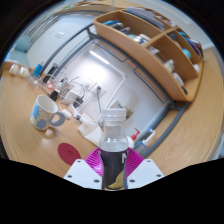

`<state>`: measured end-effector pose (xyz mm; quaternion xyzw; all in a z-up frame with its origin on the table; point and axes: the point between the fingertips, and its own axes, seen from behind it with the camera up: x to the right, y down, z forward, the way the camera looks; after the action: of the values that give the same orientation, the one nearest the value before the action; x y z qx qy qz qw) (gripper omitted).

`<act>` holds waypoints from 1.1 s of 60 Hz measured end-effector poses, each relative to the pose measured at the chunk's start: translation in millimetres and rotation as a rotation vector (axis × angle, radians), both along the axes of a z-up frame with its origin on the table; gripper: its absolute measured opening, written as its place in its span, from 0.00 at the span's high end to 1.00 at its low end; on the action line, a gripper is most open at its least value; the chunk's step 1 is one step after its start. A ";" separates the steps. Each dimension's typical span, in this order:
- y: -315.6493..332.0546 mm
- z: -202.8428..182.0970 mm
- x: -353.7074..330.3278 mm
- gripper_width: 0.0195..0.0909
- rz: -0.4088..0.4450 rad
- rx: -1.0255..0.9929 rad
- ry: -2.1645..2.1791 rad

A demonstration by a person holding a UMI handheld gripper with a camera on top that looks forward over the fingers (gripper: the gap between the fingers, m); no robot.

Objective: Pour water

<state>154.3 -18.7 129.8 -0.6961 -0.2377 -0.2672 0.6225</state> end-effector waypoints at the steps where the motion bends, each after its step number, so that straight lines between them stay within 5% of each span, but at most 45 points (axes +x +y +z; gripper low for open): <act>1: 3.6 1.8 -7.5 0.93 0.009 -0.003 -0.044; 21: 57.0 10.7 -112.3 0.93 0.172 -0.012 -0.924; 36: 70.8 19.8 -142.0 0.93 0.196 0.039 -1.379; 53: 74.9 17.0 -149.8 0.91 0.209 0.036 -1.415; 66: 68.2 19.9 -138.0 0.91 0.226 -0.011 -0.917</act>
<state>16.3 49.6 149.7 -0.4793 -0.5637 -0.4765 0.4749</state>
